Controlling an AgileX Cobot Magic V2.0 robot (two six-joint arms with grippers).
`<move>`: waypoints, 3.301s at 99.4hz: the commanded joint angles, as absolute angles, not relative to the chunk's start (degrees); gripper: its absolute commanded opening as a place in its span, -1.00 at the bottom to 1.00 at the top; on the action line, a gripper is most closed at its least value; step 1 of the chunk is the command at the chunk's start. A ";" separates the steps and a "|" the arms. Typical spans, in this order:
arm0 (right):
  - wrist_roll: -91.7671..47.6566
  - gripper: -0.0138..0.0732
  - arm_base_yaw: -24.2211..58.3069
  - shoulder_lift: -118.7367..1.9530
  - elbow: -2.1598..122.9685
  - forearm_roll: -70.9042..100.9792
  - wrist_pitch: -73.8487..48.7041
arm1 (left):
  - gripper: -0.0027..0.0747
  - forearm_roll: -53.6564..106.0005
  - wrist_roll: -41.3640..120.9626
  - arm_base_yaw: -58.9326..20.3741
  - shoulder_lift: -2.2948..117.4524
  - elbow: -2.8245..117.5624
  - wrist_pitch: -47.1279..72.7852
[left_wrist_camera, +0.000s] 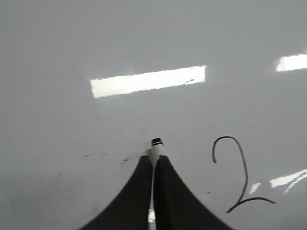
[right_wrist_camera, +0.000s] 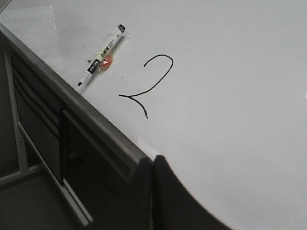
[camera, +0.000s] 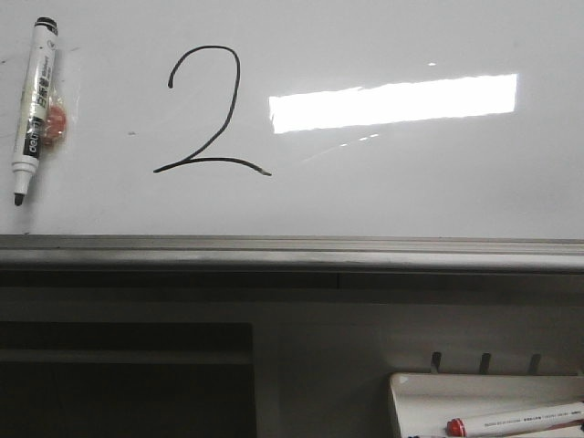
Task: Write number 2 on whiteboard
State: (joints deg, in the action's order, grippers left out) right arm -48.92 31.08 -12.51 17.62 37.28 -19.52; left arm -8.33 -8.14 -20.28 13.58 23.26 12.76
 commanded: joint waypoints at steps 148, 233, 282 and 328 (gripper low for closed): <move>-49.37 -0.80 30.71 -12.83 19.00 38.25 -15.97 | -0.98 -3.21 0.00 -0.43 -1.75 -0.72 14.58; 1.03 -0.80 21.75 -12.71 18.52 -5.57 -10.20 | -0.98 -3.21 0.00 -0.43 -1.75 -0.72 14.58; 1.03 -0.80 -7.10 -8.15 12.12 -5.57 -9.08 | -0.98 -3.21 0.00 -0.43 -1.75 -0.72 14.58; 1.03 -0.80 -8.31 1.75 -2.29 -5.01 -3.29 | -0.98 -3.21 0.00 -0.43 -1.75 -0.72 14.58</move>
State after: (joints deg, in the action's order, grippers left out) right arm 0.93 -7.92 0.54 -0.87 -4.72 -5.22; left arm -3.24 0.00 -0.47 -0.25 0.00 18.72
